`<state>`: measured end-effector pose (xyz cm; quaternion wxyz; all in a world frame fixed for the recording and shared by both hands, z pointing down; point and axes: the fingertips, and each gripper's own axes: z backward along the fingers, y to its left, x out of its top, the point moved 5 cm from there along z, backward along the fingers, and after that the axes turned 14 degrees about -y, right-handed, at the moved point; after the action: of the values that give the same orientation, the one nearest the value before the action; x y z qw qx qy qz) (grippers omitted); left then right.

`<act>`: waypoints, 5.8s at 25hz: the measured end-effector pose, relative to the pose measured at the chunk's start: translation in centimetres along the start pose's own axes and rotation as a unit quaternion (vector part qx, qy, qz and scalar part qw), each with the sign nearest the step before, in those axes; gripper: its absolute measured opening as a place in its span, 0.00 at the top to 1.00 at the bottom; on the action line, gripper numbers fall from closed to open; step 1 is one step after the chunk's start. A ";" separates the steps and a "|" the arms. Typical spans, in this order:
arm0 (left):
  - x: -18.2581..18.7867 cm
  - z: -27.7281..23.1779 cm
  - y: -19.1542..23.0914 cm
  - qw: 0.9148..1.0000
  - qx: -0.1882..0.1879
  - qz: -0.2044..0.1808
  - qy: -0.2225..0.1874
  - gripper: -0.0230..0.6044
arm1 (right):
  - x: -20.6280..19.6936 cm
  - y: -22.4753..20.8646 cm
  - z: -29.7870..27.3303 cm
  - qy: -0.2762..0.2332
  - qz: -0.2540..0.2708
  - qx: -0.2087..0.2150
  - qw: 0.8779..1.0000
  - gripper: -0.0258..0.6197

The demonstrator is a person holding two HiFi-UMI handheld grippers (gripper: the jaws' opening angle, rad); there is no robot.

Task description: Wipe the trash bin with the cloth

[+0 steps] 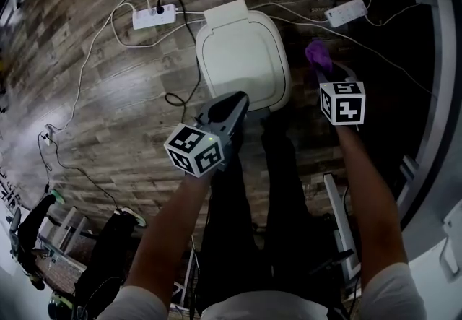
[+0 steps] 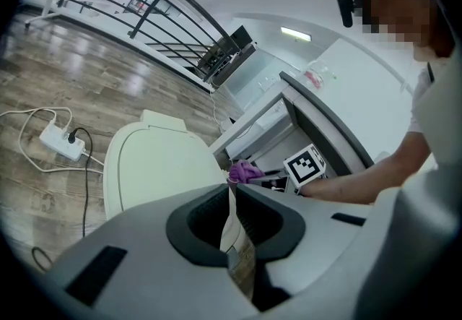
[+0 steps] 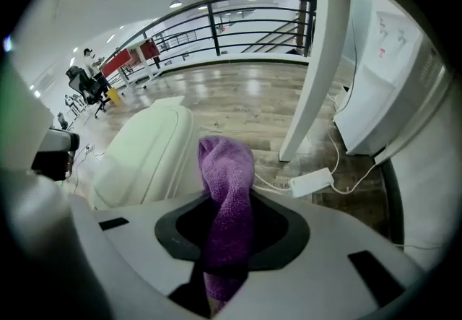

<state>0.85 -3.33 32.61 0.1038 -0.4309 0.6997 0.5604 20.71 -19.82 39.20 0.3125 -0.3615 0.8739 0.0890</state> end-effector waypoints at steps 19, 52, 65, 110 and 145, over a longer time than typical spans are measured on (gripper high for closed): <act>2.8 -0.1 2.4 1.000 -0.007 0.006 -0.019 0.92 | 15.9 8.9 -10.2 -0.038 0.247 0.134 0.959 0.79; 0.3 -0.9 -0.1 1.000 -0.030 -0.002 0.002 0.92 | 8.5 6.7 -6.5 0.016 0.287 0.155 0.945 0.79; -1.3 0.2 -1.4 1.000 -0.010 -0.004 0.000 0.92 | 3.9 6.8 -3.2 0.031 0.262 0.165 0.950 0.79; -8.3 9.9 -3.1 0.998 -0.031 -0.009 0.048 0.92 | -9.0 11.8 5.6 0.086 0.189 0.076 0.975 0.79; -8.6 11.2 -2.2 1.000 -0.008 0.016 0.019 0.92 | -10.5 14.8 5.4 0.106 0.099 0.060 0.988 0.79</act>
<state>3.91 10.66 32.57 0.0779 -0.4308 0.7040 0.5592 18.87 -1.00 40.31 0.2288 -0.2611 0.9374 0.0279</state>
